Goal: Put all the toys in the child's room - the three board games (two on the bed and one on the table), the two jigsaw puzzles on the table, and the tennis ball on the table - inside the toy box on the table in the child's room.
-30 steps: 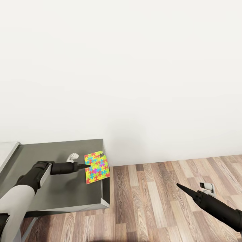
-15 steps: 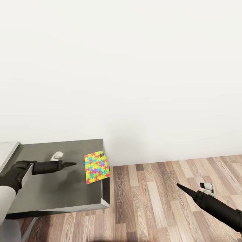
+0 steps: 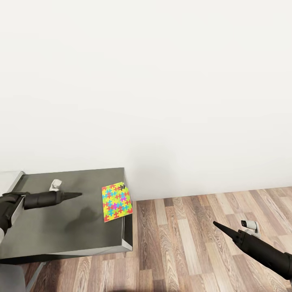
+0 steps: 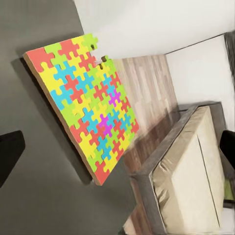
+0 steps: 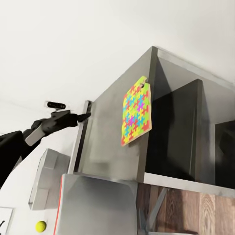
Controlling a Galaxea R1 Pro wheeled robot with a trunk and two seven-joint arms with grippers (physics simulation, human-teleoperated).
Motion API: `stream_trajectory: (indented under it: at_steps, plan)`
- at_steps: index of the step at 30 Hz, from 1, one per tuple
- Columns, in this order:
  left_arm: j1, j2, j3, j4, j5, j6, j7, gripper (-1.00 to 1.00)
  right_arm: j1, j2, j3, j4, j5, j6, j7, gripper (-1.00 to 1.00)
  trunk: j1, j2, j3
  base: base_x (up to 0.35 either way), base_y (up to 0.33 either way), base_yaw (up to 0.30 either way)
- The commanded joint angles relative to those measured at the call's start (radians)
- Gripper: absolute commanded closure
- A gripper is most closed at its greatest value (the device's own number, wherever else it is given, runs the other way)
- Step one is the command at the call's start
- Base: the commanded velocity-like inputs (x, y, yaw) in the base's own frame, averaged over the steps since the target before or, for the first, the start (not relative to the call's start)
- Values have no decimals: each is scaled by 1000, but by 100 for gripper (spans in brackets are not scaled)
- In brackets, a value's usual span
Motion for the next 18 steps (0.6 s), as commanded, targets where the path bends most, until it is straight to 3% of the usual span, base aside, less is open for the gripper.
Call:
stream_trajectory:
  at_steps: [1,4,9,12,13,16,18]
  plan:
    - [1,5,0,-9,0,12,-28,-100,-1,0,0,0,-2,7,1,-100,1,-2,-1,0,0,0]
    - [4,27,0,-55,1,32,-105,-100,-1,0,0,2,-2,5,1,-100,1,-2,-1,0,0,0]
    - [22,56,1,-144,6,86,-105,-100,-1,0,0,4,-2,4,1,-100,1,-2,-1,0,0,0]
    - [68,69,2,-254,18,135,-105,-100,-1,0,1,4,-2,3,1,-100,1,-2,-1,0,0,0]
    - [68,69,2,-254,18,135,-105,-100,-1,0,1,4,-2,3,1,-100,1,-2,-1,0,0,0]
    - [167,75,24,-453,76,218,-105,-100,-1,1,1,6,-2,3,0,-100,1,-2,-1,0,0,0]
    - [215,76,43,-540,109,255,-105,-100,-1,1,1,6,-1,2,0,-100,1,-2,-1,0,0,0]
